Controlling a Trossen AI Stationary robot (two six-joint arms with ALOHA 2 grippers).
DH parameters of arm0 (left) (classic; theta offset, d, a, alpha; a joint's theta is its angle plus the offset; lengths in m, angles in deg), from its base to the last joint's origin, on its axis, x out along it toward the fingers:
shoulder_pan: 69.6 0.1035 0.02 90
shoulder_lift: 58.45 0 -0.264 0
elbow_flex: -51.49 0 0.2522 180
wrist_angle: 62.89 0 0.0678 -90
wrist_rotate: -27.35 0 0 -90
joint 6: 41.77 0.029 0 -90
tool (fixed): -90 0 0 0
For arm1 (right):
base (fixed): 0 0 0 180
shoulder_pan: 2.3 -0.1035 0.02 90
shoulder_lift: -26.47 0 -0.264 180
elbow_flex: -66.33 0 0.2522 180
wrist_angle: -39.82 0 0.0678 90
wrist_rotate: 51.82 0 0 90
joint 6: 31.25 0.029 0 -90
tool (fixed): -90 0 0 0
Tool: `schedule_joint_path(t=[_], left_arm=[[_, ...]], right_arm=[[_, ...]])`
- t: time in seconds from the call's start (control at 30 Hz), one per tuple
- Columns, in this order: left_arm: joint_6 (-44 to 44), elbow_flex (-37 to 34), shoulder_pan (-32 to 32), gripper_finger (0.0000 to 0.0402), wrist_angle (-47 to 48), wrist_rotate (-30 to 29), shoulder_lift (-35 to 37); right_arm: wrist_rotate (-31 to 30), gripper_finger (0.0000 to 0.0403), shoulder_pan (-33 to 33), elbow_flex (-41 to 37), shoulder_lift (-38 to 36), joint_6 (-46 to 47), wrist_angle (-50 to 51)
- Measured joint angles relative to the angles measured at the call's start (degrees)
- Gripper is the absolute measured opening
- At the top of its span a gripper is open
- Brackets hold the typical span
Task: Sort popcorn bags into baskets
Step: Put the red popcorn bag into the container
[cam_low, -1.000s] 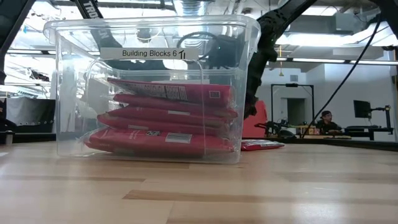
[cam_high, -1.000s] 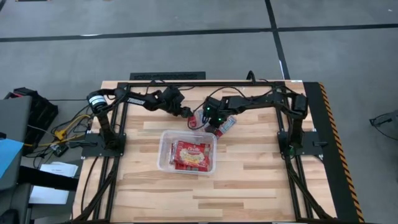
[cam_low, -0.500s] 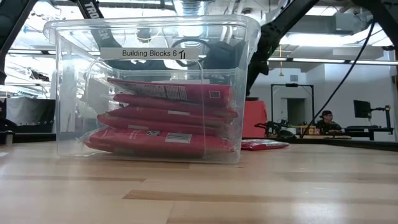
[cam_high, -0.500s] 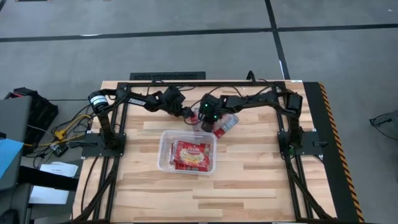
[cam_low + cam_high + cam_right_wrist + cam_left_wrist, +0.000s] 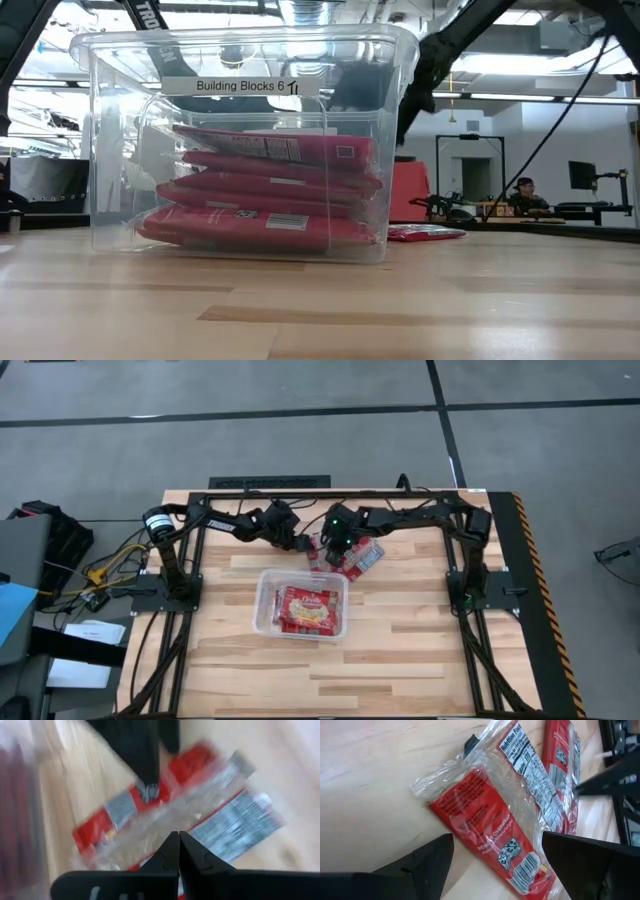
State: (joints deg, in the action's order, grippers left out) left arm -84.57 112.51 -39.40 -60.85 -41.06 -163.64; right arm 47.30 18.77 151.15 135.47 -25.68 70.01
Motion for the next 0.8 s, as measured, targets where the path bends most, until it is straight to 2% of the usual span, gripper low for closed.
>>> schedule_joint_path(t=[0.17, 0.3, 0.43, 0.8], left_arm=[[-2.92, 0.0, 0.07, 0.03, 0.18, -1.92, 0.07], [-3.57, 0.0, -0.08, 0.03, 0.14, -1.68, 0.07], [-3.81, 0.0, -0.63, 0.03, 0.15, -1.38, 0.07], [-4.68, 0.0, -1.64, 0.03, -3.07, -1.48, 0.15]], right_arm=[[-6.25, 0.0006, 0.98, -0.12, -0.75, 0.58, 7.27], [-7.08, 0.0012, 0.92, -0.09, 2.76, 0.78, 7.23], [-5.5, 0.0019, 0.13, 0.28, 5.93, 0.55, 4.95], [-1.58, 0.0012, 1.47, 1.62, 6.79, -2.74, -0.62]])
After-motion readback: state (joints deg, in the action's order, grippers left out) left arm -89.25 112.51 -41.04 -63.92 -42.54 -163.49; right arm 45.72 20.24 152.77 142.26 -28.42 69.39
